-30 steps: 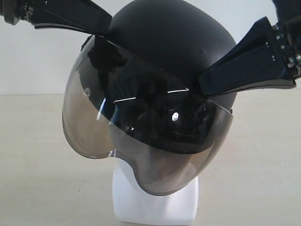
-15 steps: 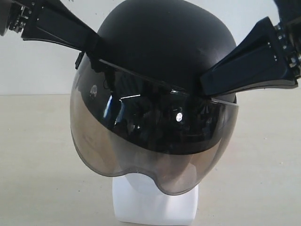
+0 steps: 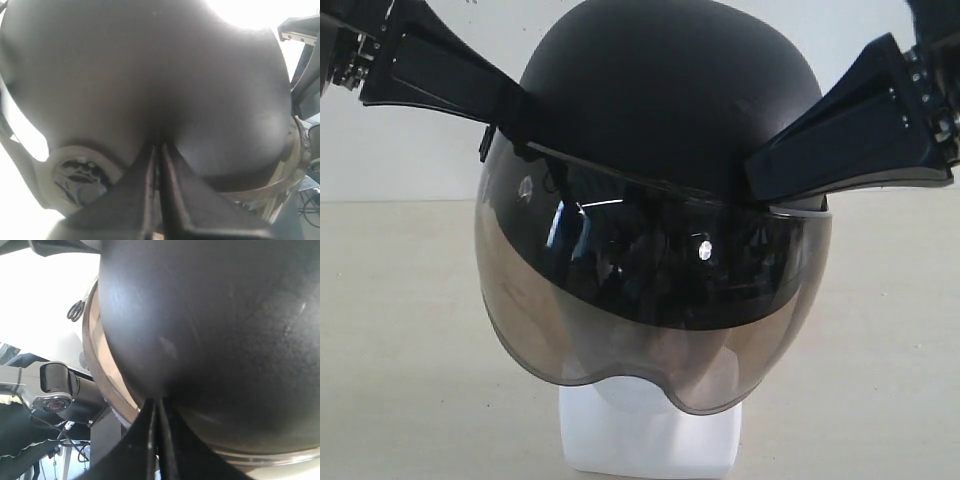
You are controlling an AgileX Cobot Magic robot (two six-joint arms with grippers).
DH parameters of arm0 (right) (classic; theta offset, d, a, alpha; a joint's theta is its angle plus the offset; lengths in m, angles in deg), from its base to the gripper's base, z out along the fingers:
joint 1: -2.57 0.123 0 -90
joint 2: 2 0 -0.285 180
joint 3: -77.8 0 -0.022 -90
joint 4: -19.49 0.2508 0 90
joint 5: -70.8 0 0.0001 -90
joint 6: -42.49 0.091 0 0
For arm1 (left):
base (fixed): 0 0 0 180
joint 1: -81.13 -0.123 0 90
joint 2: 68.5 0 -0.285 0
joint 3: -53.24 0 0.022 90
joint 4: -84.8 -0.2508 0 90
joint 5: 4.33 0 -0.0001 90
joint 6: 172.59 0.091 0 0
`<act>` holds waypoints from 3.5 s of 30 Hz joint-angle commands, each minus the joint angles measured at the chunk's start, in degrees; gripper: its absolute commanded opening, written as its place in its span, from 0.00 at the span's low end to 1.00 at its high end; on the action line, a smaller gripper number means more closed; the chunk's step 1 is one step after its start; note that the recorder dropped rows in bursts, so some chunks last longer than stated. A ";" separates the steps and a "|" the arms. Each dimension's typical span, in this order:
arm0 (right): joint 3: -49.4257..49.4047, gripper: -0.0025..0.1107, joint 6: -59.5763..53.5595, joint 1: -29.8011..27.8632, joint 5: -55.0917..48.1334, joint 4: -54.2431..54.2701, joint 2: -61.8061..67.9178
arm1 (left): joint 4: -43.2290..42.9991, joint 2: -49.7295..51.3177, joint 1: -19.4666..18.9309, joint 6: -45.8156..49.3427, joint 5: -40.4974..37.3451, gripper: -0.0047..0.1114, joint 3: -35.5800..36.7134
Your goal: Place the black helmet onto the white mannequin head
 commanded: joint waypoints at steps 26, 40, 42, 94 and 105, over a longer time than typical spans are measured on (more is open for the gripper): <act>-0.82 0.02 1.38 -0.14 1.41 -6.85 0.91 | -5.31 1.56 0.44 0.44 -2.25 0.08 9.26; -0.82 0.02 1.49 -0.14 3.80 -6.85 0.91 | -4.97 0.14 0.44 0.56 -0.76 0.08 5.70; -0.82 0.02 1.49 -0.14 4.30 -6.85 0.91 | -3.76 -0.43 0.44 0.56 -0.76 0.08 4.37; -0.70 0.02 2.24 -0.29 10.38 -4.25 -5.96 | -7.66 -10.02 0.44 -0.91 1.17 0.08 0.95; -0.70 0.02 8.81 -0.29 13.14 -17.68 -15.36 | -10.11 -17.78 0.44 -5.19 0.03 0.08 0.95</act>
